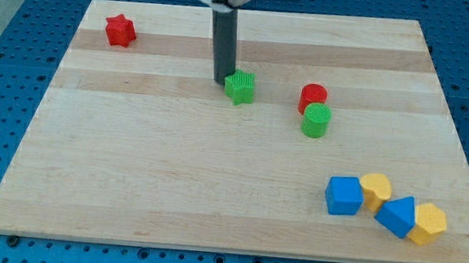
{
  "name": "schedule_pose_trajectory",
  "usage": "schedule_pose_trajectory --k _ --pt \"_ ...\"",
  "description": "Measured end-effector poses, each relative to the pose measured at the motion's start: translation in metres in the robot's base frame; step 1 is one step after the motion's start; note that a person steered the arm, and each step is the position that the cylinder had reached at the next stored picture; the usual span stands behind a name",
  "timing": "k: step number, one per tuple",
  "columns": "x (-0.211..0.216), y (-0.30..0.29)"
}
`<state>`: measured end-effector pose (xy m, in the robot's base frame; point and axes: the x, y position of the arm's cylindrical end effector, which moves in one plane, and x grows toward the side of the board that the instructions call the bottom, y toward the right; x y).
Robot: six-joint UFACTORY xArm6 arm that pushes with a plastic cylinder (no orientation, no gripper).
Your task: Move your arm to the bottom center of the board
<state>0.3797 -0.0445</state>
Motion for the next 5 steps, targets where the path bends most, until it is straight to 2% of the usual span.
schedule_pose_trajectory --k 2,3,4,5 --pt "0.009 -0.010" --pt "0.088 -0.068" --pt "0.186 -0.091" --pt "0.239 -0.079"
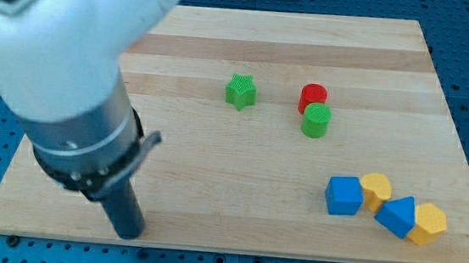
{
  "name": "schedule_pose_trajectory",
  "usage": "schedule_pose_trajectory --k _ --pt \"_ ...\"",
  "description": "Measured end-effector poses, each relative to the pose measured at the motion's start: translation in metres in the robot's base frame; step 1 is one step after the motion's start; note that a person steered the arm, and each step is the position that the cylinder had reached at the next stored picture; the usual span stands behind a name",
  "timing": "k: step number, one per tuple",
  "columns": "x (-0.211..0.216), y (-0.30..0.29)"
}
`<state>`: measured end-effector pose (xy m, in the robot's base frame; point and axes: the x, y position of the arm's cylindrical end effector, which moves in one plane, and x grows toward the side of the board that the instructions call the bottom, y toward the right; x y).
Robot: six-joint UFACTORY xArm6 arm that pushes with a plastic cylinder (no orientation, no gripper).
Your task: Move your arm to the bottom center of the board
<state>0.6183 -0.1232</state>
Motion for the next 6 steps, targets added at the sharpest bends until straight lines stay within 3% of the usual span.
schedule_pose_trajectory --k 3,6 --pt "0.000 0.071" --pt "0.000 0.073"
